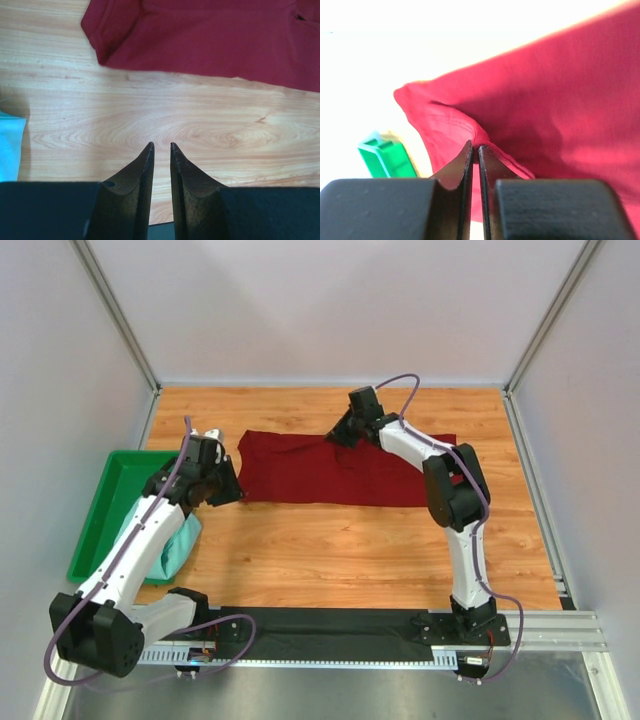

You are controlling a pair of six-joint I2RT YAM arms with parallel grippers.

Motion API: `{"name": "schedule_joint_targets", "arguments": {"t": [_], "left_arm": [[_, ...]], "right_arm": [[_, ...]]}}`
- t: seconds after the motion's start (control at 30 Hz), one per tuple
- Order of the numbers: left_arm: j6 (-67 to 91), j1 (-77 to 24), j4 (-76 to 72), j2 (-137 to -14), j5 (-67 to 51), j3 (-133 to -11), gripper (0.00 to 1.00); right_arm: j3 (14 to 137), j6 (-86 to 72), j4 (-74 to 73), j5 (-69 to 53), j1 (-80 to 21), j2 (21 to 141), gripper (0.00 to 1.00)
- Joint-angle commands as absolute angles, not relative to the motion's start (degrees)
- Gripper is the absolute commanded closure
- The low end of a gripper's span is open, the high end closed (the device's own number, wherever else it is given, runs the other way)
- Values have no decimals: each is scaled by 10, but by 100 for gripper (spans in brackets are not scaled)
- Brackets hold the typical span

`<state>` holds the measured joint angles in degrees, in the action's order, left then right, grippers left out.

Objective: Fold and stack the t-shirts
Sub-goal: Fold the tshirt

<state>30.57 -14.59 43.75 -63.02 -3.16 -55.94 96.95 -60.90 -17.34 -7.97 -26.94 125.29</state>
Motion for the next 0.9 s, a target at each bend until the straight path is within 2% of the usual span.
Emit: {"name": "schedule_joint_targets", "arguments": {"t": [0.0, 0.17, 0.23, 0.3, 0.43, 0.63, 0.87], "left_arm": [[316, -143, 417, -640, -38, -555, 74], [322, -143, 403, -664, -48, -560, 72], [317, -143, 392, -681, -61, -562, 71], [319, -143, 367, -697, -68, -567, 65], [327, -143, 305, -771, -99, -584, 64], [347, -142, 278, -915, -105, -653, 74], [368, -129, 321, -1024, -18, -697, 83]], "right_arm": [[1005, -584, -146, -131, -257, 1285, 90], [1044, -576, -173, -180, -227, 1317, 69], [1050, -548, -193, -195, -220, 1312, 58], [1053, -505, -214, -193, -216, 1295, 52], [1073, -430, -282, -180, -210, 1268, 51], [1102, -365, -321, -216, -207, 1259, 53], [1074, -427, -262, -271, -212, 1276, 65]]}}
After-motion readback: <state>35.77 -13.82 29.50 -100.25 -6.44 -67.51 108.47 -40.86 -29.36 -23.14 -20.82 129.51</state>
